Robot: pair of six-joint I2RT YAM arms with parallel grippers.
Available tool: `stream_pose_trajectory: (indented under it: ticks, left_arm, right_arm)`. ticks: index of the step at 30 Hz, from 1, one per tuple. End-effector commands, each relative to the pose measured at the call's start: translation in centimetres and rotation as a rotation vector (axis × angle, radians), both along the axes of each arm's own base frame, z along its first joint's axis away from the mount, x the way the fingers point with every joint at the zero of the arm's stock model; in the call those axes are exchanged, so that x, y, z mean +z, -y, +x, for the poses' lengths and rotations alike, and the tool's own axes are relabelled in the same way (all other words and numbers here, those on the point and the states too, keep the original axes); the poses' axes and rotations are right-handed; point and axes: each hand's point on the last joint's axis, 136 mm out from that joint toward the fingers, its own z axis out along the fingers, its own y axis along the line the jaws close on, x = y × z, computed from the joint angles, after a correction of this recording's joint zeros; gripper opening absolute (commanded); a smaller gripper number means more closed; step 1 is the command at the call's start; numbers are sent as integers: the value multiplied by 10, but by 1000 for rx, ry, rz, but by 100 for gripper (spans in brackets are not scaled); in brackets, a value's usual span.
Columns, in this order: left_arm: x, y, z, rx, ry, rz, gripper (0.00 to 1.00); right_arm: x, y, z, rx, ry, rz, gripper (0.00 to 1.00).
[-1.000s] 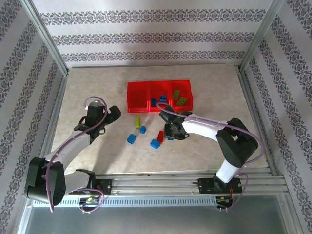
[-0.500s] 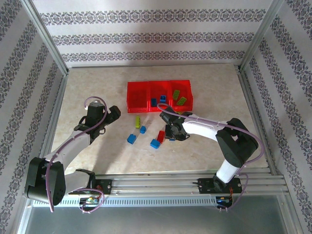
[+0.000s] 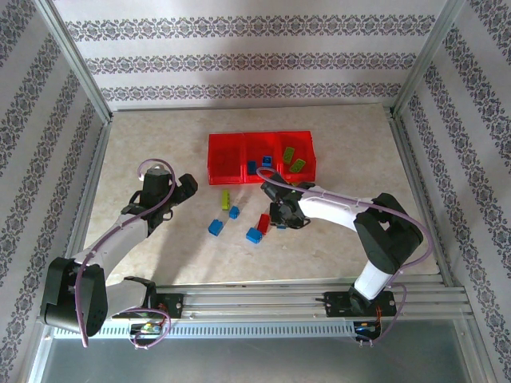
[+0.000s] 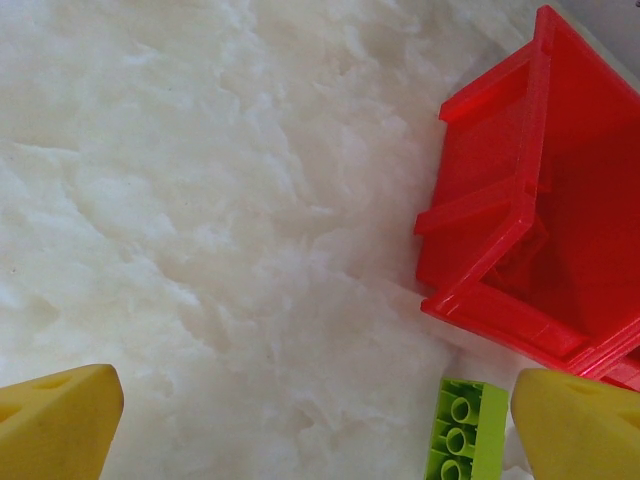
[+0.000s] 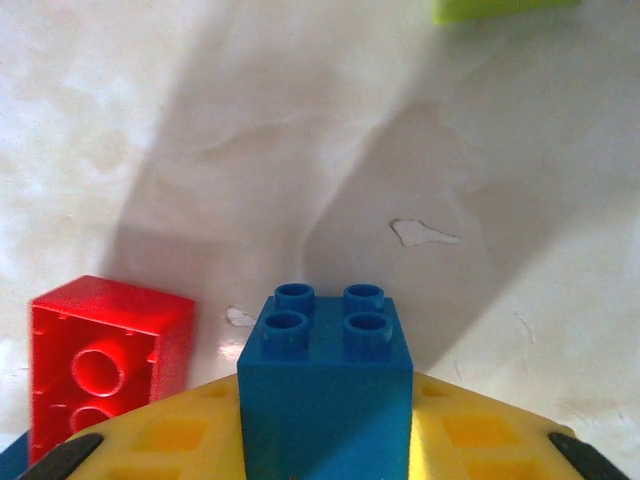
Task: Sort the legos into containers by color
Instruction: Pick up the lego from the center of the table, then place the lego in the container.
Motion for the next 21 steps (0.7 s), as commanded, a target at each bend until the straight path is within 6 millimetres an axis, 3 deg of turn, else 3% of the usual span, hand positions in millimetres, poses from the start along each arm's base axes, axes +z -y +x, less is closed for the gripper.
stream_pose_trajectory:
  ticks: [1,11,17,21]
  left_arm:
    - [3,-4,6,17,17,-6,100]
    - [0,-2,9,7,11,-10,100]
    - [1,-4,7,9,11,-6,100]
    - [2,-4,6,13,13,-5,100]
  right_arm:
    - [21,-6,20,34,69,-10,33]
    - [71,-32,96,111,261,-25,33]
    - [79,-36,145,113,309,-26,33]
    - [76,-36,165,100,313,-14,33]
